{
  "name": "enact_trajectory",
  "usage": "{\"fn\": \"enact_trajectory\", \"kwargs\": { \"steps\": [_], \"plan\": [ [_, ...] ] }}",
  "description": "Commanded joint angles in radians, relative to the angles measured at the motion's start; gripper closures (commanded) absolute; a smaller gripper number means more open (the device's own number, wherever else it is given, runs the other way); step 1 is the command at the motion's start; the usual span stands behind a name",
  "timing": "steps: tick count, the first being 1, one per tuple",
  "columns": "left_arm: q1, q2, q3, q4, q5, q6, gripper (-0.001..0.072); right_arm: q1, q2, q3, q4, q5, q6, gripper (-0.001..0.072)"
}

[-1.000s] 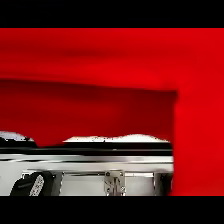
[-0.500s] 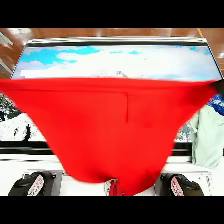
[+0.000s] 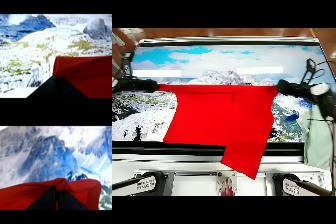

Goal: Fold the shirts.

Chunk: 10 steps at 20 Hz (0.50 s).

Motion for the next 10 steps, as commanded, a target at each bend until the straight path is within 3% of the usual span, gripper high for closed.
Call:
{"fn": "enact_trajectory", "kwargs": {
  "steps": [1,4,10],
  "plan": [
    [-0.037,-0.185,0.051,-0.092,0.228,0.004,0.0670,0.114,-0.118,-0.009,0.054,-0.471,-0.072,0.0651],
    [-0.060,-0.255,0.068,-0.092,0.364,0.003,0.0670,0.142,-0.165,-0.009,0.054,-0.568,-0.072,0.0651],
    [-0.097,-0.327,0.068,-0.092,0.423,0.003,0.0670,0.142,-0.225,-0.009,0.053,-0.417,-0.073,0.0651]
  ]
}}
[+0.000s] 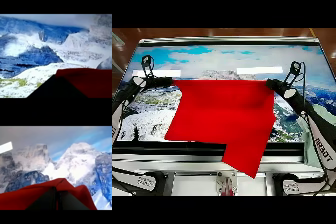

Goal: Fold the shirts.

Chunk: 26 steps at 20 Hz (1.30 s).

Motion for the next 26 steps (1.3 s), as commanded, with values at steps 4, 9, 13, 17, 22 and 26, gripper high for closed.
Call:
{"fn": "enact_trajectory", "kwargs": {
  "steps": [4,9,13,17,22,26],
  "plan": [
    [-0.017,-0.046,0.004,-0.006,-0.001,0.000,0.0670,-0.001,-0.018,0.000,-0.007,0.193,-0.005,0.0651],
    [-0.014,-0.046,0.040,0.095,-0.356,0.069,0.0670,-0.001,0.019,0.000,-0.335,0.530,0.278,0.0651],
    [0.012,-0.047,0.053,0.170,-0.528,0.040,0.0671,-0.001,0.020,-0.001,-0.542,0.730,0.459,0.0652],
    [0.040,-0.056,0.053,0.183,-0.571,-0.016,0.0671,-0.001,0.020,0.000,-0.574,0.738,0.483,0.0652],
    [0.031,-0.092,0.053,0.171,-0.564,-0.040,0.0671,-0.001,0.020,0.000,-0.593,0.745,0.522,0.0652],
    [0.018,-0.105,0.053,0.171,-0.535,-0.047,0.0671,-0.001,0.040,0.000,-0.594,0.811,0.536,0.0651]
  ]
}}
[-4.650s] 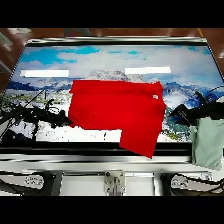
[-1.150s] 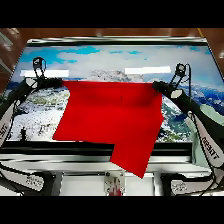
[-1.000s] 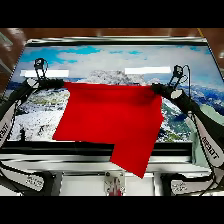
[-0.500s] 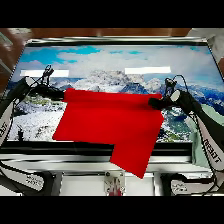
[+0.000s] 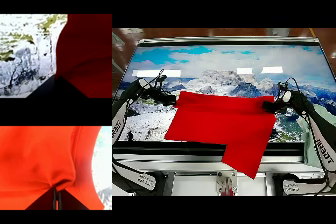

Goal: Fold the shirts.

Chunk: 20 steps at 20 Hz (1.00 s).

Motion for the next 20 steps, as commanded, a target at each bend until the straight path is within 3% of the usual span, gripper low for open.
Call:
{"fn": "enact_trajectory", "kwargs": {
  "steps": [1,3,4,5,6,7,8,12,15,18,20],
  "plan": [
    [-0.008,-0.010,0.001,-0.001,0.022,-0.009,0.0670,-0.001,0.022,0.000,-0.010,0.055,0.018,0.0651],
    [-0.008,-0.010,0.001,-0.001,0.022,-0.011,0.0669,0.000,0.033,0.000,-0.002,0.057,0.017,0.0641],
    [-0.008,-0.010,0.001,-0.002,0.021,-0.011,0.0631,-0.001,0.034,0.000,0.010,0.056,0.018,0.0572],
    [-0.008,-0.009,0.002,-0.004,0.019,-0.011,0.0523,0.000,0.035,0.000,0.023,0.056,0.017,0.0299],
    [-0.007,-0.007,0.002,-0.008,0.014,-0.037,0.0286,-0.001,0.035,0.000,0.037,0.050,0.017,0.0115],
    [-0.005,-0.005,0.007,-0.007,0.003,-0.093,0.0101,0.000,0.040,0.007,0.049,0.071,0.013,0.0110],
    [0.001,-0.003,0.022,-0.008,-0.041,-0.113,0.0047,0.000,0.053,0.018,0.048,0.097,0.010,0.0111],
    [0.084,0.040,0.056,0.028,-0.292,-0.079,0.0048,-0.016,0.172,0.039,-0.074,0.262,-0.013,0.0111],
    [0.230,0.077,-0.018,-0.041,-0.545,0.028,0.0049,-0.106,0.258,0.004,-0.096,0.477,-0.131,0.0111],
    [0.441,0.146,-0.244,-0.243,-0.579,0.065,0.0048,-0.226,0.362,-0.126,-0.014,0.512,-0.171,0.0111],
    [0.537,0.173,-0.349,-0.264,-0.560,0.080,0.0048,-0.273,0.418,-0.199,0.060,0.460,-0.171,0.0111]
  ]
}}
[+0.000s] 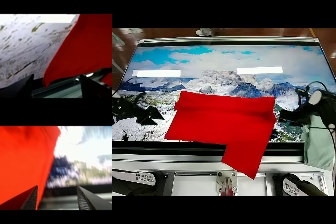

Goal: Fold the shirts.

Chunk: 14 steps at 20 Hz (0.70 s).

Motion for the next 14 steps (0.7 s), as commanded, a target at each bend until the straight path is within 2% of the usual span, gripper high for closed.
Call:
{"fn": "enact_trajectory", "kwargs": {
  "steps": [1,4,8,13,14],
  "plan": [
    [0.168,0.047,-0.181,-0.097,-0.048,0.048,0.0049,-0.084,0.101,-0.114,0.111,-0.011,-0.033,0.0111],
    [0.168,0.046,-0.261,-0.101,0.029,0.082,0.0055,-0.080,0.107,-0.124,0.138,-0.044,-0.029,0.0111],
    [0.072,0.045,-0.330,-0.109,0.110,0.140,0.0055,-0.080,0.107,-0.124,0.153,-0.050,-0.024,0.0111],
    [-0.013,0.033,-0.336,-0.168,0.195,0.140,0.0063,-0.080,0.107,-0.124,0.157,-0.045,-0.010,0.0111],
    [-0.024,0.028,-0.336,-0.196,0.204,0.140,0.0140,-0.080,0.107,-0.124,0.157,-0.044,-0.010,0.0111]
  ]
}}
